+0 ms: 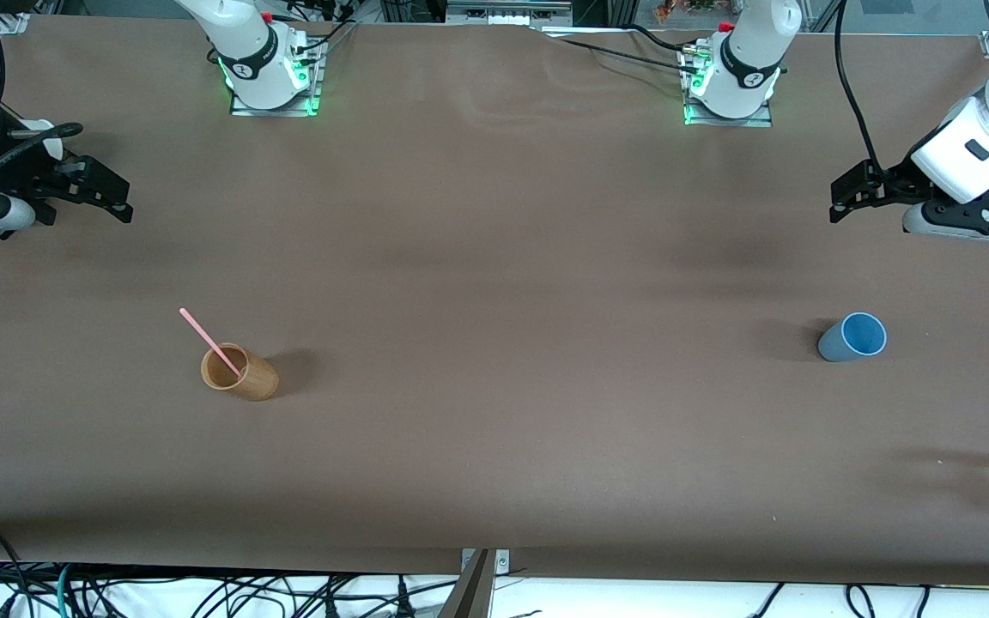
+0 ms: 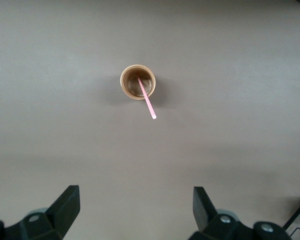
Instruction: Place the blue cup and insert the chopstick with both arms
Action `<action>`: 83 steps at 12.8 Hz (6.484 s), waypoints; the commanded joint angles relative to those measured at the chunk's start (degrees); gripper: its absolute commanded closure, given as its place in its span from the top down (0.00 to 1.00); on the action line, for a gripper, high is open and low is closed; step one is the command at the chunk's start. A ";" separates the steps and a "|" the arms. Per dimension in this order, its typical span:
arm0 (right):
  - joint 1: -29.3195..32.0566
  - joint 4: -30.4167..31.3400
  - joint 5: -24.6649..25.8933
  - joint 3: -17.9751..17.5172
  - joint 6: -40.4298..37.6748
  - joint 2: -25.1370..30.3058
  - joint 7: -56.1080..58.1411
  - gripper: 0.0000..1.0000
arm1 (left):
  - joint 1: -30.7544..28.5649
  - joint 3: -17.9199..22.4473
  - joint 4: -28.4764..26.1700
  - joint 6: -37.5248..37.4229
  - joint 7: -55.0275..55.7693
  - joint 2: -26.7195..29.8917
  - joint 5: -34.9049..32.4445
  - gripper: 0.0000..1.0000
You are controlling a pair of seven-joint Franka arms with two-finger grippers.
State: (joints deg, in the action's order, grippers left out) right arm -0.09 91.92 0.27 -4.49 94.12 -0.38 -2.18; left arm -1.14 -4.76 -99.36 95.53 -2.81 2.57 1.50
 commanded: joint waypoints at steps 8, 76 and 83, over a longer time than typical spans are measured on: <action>-0.09 -0.96 -0.63 -0.17 -2.80 -2.96 9.20 1.00 | -0.53 -0.61 1.80 -0.87 -0.09 -0.73 -0.97 1.00; -18.00 -23.45 7.64 -2.89 -17.30 -24.92 4.42 0.00 | 10.91 -23.28 8.48 9.10 49.43 -30.46 -13.28 1.00; -33.20 -33.99 -3.60 -2.81 -16.69 -36.25 -27.31 0.00 | -5.34 -23.63 22.34 -8.40 15.07 -23.93 -11.60 1.00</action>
State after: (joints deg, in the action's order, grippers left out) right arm -30.19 63.84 -0.90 -7.71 78.26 -31.90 -23.00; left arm -3.70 -27.79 -82.83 91.53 19.49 -20.56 -10.80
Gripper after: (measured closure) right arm 0.916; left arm 0.000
